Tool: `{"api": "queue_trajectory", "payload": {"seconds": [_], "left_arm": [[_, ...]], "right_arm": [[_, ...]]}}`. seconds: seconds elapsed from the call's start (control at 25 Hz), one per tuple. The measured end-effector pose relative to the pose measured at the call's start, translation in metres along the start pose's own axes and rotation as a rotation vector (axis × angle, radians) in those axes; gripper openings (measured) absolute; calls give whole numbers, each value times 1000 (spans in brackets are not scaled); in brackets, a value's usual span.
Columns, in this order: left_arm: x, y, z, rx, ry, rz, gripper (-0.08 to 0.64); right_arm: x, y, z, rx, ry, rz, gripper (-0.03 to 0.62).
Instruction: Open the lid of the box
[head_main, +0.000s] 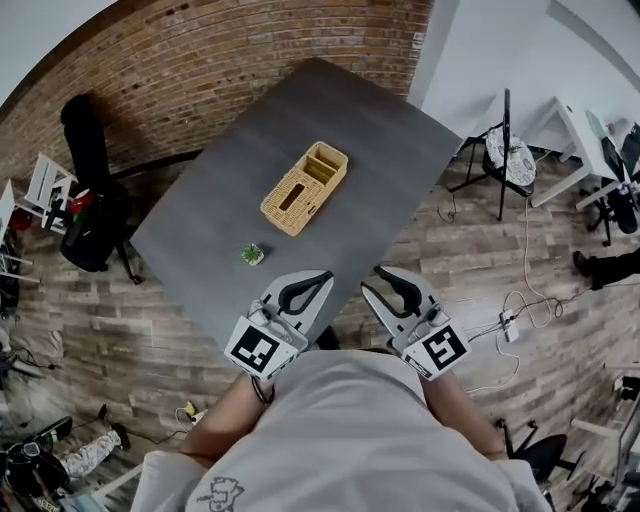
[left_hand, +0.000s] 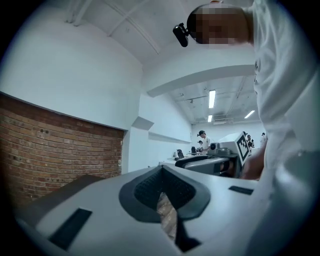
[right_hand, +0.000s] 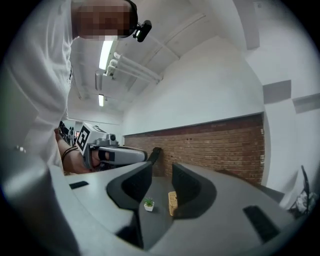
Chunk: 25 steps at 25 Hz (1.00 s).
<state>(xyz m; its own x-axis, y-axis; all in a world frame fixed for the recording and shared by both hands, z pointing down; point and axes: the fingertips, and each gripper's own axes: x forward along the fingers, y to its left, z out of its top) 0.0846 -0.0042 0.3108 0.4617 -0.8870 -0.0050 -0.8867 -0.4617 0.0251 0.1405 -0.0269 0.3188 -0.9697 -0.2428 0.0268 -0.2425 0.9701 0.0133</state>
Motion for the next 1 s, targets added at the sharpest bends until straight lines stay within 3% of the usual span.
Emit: {"api": "queue_trajectory", "payload": {"seconds": [0.44,0.84,1.0], "left_arm": [[-47,53,-18,-60,40,201,11],[-52,93,-24,-84,71,401,11],[-45,108,-14,-73,43,487,11]], "right_arm": [[78,17,-8,4,13,218,130],[137,-5,-23,36,32,418,130],[154,-12,-25,40,44,503,130]]}}
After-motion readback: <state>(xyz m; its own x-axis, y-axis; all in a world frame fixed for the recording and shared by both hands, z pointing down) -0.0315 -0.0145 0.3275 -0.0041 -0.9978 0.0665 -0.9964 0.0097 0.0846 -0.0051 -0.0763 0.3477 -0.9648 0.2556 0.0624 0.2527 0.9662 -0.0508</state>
